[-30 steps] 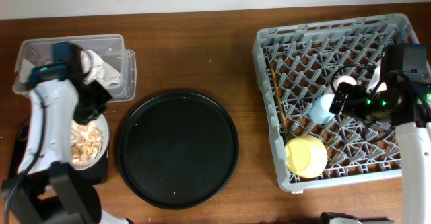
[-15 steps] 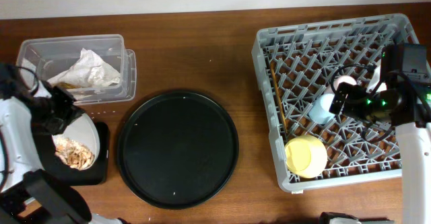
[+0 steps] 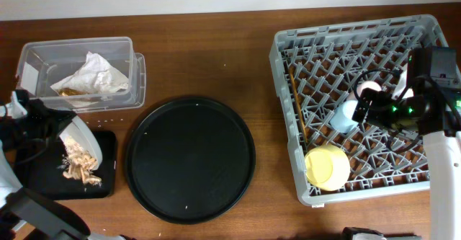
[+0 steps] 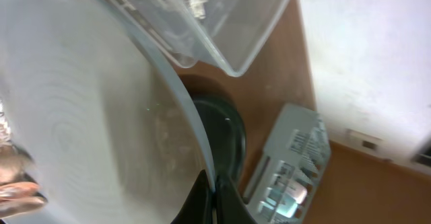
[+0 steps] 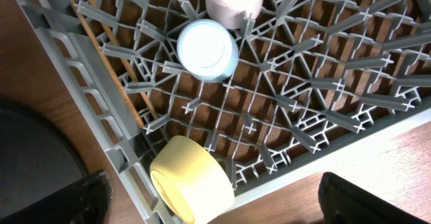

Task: Sort waste into correct bins and load items into the dishwasher rack
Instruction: 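Tilt the plate to dump the food scraps onto the black tray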

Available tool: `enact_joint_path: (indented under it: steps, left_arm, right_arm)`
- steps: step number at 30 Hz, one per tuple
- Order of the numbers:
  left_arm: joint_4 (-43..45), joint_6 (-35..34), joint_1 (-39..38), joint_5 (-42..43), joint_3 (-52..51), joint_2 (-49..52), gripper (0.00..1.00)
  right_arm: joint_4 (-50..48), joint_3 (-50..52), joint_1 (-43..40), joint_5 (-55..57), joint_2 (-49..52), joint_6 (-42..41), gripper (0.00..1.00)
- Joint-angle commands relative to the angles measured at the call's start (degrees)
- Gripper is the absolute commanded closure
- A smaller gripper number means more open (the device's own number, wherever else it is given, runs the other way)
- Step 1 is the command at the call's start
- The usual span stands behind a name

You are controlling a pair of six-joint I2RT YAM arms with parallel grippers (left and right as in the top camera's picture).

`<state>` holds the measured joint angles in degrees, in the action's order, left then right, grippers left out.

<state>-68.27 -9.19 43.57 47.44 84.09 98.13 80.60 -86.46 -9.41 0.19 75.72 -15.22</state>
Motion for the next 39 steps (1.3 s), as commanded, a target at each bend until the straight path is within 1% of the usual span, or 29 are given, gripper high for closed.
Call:
enact_joint_path:
  steps: [1,5,7,11,12,14,17,19,21,22,23,24,25,26,28,30,31,32,34,35,37,39]
  left_arm:
    - [0.07,5.84,3.67,11.91,-2.67,-1.03,0.99]
    - [0.48,6.32,7.8,14.1,-5.11,-1.03,0.99]
    - [0.13,10.03,9.29,18.71,-5.68,-1.03,0.99]
    - [-1.33,12.35,11.04,22.51,-5.7,-1.03,0.99]
    - [-1.62,13.92,11.43,24.0,-5.7,-1.03,0.99]
    - [0.04,13.97,12.07,23.54,-5.7,-1.03,0.99]
    - [-3.78,13.42,13.81,24.68,-5.7,-1.03,0.99]
    - [-2.38,13.33,15.56,24.17,-5.7,-1.03,0.99]
    - [-5.11,13.4,16.57,24.2,-5.7,-1.03,0.99]
    - [-4.09,13.38,17.29,23.56,-5.7,-1.03,0.99]
    - [-5.25,13.38,17.64,23.32,-5.7,-1.03,0.99]
    - [-8.46,13.75,17.75,23.34,-5.7,-1.03,0.99]
    - [-11.63,15.61,17.75,24.04,-5.7,-1.03,0.99]
    - [-12.07,20.09,17.73,25.99,-5.7,-1.03,0.99]
    - [-10.78,19.21,17.73,23.67,-5.7,-1.03,0.99]
    - [-15.1,19.56,17.73,23.39,-5.7,-1.03,0.99]
    - [-15.45,22.36,17.73,25.57,-5.7,-1.03,0.99]
    - [-14.49,22.97,17.73,26.03,-5.7,-1.03,0.99]
    - [-18.12,23.26,17.73,25.62,-5.7,-1.05,0.99]
    - [-20.65,25.22,17.73,25.94,-5.7,-1.09,0.99]
    - [-22.77,26.86,17.68,26.05,-5.7,-1.09,0.99]
    - [-25.66,26.88,17.11,23.87,-5.7,-1.11,0.99]
  right_arm:
    - [0.0,-0.83,-0.42,0.68,0.09,-0.28,0.01]
    - [0.0,-0.83,-0.42,0.68,0.09,-0.28,0.01]
    - [0.0,-0.83,-0.42,0.68,0.09,-0.26,0.01]
    - [0.02,-0.83,-0.42,0.68,0.09,-0.28,0.01]
    - [0.0,-0.83,-0.42,0.68,0.09,-0.28,0.01]
    - [0.0,-0.83,-0.42,0.68,0.09,-0.26,0.01]
    - [0.02,-0.83,-0.42,0.68,0.09,-0.28,0.01]
    - [0.0,-0.83,-0.42,0.68,0.09,-0.28,0.01]
    - [0.0,-0.83,-0.42,0.68,0.09,-0.28,0.01]
    - [0.0,-0.81,-0.42,0.68,0.09,-0.28,0.01]
    - [0.0,-0.83,-0.42,0.68,0.09,-0.28,0.02]
    - [0.0,-0.83,-0.42,0.68,0.09,-0.28,0.01]
    - [0.02,-0.83,-0.42,0.68,0.09,-0.28,0.01]
    - [0.0,-0.83,-0.42,0.68,0.09,-0.28,0.02]
    - [0.0,-0.83,-0.42,0.68,0.09,-0.28,0.01]
    - [0.0,-0.83,-0.42,0.68,0.09,-0.28,0.01]
    - [0.0,-0.83,-0.42,0.68,0.09,-0.26,0.01]
    - [0.0,-0.83,-0.42,0.68,0.09,-0.26,0.01]
    - [0.0,-0.83,-0.42,0.68,0.09,-0.28,0.01]
    - [0.02,-0.83,-0.42,0.68,0.09,-0.28,0.01]
    - [0.0,-0.83,-0.42,0.68,0.09,-0.28,0.01]
    - [0.0,-0.83,-0.42,0.68,0.09,-0.26,0.01]
